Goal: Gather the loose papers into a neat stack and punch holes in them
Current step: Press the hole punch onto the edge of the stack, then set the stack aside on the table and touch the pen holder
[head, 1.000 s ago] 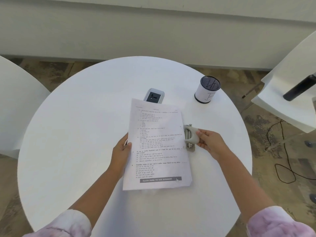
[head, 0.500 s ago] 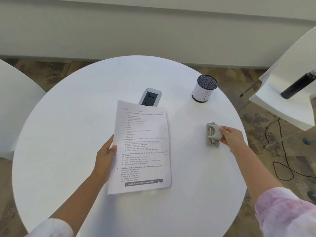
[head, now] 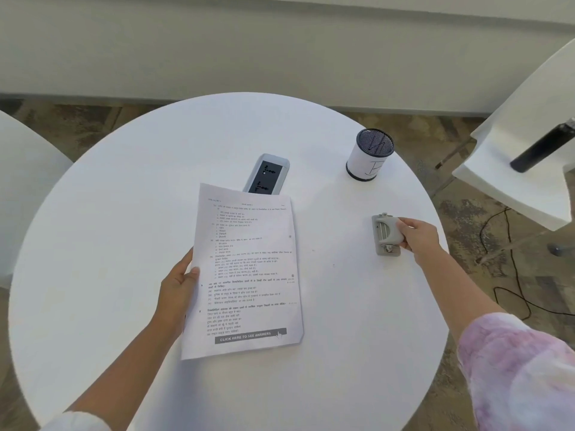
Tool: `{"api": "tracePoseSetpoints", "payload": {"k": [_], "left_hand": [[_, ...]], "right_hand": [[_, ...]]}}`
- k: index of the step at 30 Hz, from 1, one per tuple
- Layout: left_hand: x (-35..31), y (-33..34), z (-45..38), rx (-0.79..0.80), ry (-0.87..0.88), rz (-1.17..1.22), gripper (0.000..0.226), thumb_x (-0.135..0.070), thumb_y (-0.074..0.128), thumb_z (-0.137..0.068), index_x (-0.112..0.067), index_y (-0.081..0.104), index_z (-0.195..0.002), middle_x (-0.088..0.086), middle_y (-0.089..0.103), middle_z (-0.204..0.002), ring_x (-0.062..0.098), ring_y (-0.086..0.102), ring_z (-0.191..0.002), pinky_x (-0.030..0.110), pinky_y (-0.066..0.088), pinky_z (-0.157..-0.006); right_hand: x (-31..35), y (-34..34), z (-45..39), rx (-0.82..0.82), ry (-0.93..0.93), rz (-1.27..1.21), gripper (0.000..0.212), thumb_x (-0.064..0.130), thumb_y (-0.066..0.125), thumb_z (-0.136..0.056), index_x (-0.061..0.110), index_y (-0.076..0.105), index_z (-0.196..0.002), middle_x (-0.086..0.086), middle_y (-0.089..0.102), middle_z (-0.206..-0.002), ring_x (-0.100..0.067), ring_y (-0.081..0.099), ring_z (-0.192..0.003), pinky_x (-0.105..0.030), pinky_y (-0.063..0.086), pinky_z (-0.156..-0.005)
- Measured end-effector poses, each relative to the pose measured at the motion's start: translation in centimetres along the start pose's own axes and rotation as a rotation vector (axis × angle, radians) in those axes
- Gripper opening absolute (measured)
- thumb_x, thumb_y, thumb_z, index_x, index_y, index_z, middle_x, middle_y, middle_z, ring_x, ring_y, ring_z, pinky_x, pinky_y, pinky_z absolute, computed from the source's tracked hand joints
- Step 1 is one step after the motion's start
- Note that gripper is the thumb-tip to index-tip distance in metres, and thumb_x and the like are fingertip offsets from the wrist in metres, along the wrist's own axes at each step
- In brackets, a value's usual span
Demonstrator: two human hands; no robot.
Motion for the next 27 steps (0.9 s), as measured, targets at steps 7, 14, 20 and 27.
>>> {"api": "tracePoseSetpoints", "payload": {"k": [7, 14, 20, 27], "left_hand": [[-0.1, -0.1, 0.5, -0.006, 0.004, 0.038, 0.042, -0.012, 0.043, -0.096, -0.035, 0.048, -0.131, 0.005, 0.064, -0.119, 0.031, 0.061, -0.105, 0.050, 0.045, -0.096], [-0.7, 0.8, 1.1, -0.016, 0.004, 0.052, 0.041, -0.012, 0.044, -0.095, -0.034, 0.049, -0.131, 0.006, 0.065, -0.117, 0.025, 0.064, -0.094, 0.042, 0.051, -0.086], [-2.3, 1.1, 1.4, 0.045, 0.020, 0.081, 0.037, -0.014, 0.047, -0.094, -0.032, 0.053, -0.126, -0.001, 0.071, -0.101, 0.018, 0.069, -0.082, 0.030, 0.058, -0.066], [-3.6, 1.6, 1.7, 0.008, 0.104, -0.075, 0.016, -0.018, 0.048, -0.094, -0.016, 0.057, -0.107, -0.004, 0.072, -0.076, 0.015, 0.066, -0.068, 0.025, 0.051, -0.057]], "right_hand": [[0.8, -1.0, 1.1, -0.188, -0.111, 0.230, 0.029, 0.018, 0.051, -0.090, 0.008, 0.061, -0.116, -0.012, 0.062, -0.121, -0.027, 0.059, -0.101, -0.032, 0.045, -0.087], [1.9, 3.5, 9.5, -0.245, -0.574, 0.173, 0.017, 0.000, 0.052, -0.085, 0.006, 0.064, -0.095, -0.010, 0.061, -0.092, -0.013, 0.050, -0.080, -0.010, 0.037, -0.070], [-0.7, 9.3, 14.4, 0.417, 0.079, -0.086, 0.033, 0.024, 0.056, -0.090, 0.010, 0.050, -0.120, -0.003, 0.058, -0.102, -0.014, 0.057, -0.088, -0.027, 0.048, -0.079], [1.0, 10.6, 17.4, 0.601, -0.025, -0.045, 0.032, 0.005, 0.060, -0.083, 0.015, 0.056, -0.113, 0.000, 0.071, -0.103, -0.015, 0.068, -0.094, -0.030, 0.054, -0.085]]}}
Point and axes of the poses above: each hand's wrist, its own z-axis away from the middle knuckle, its own y-axis out of the palm, x = y × z, the point moved 2 cm from there along -z, towards the middle knuckle
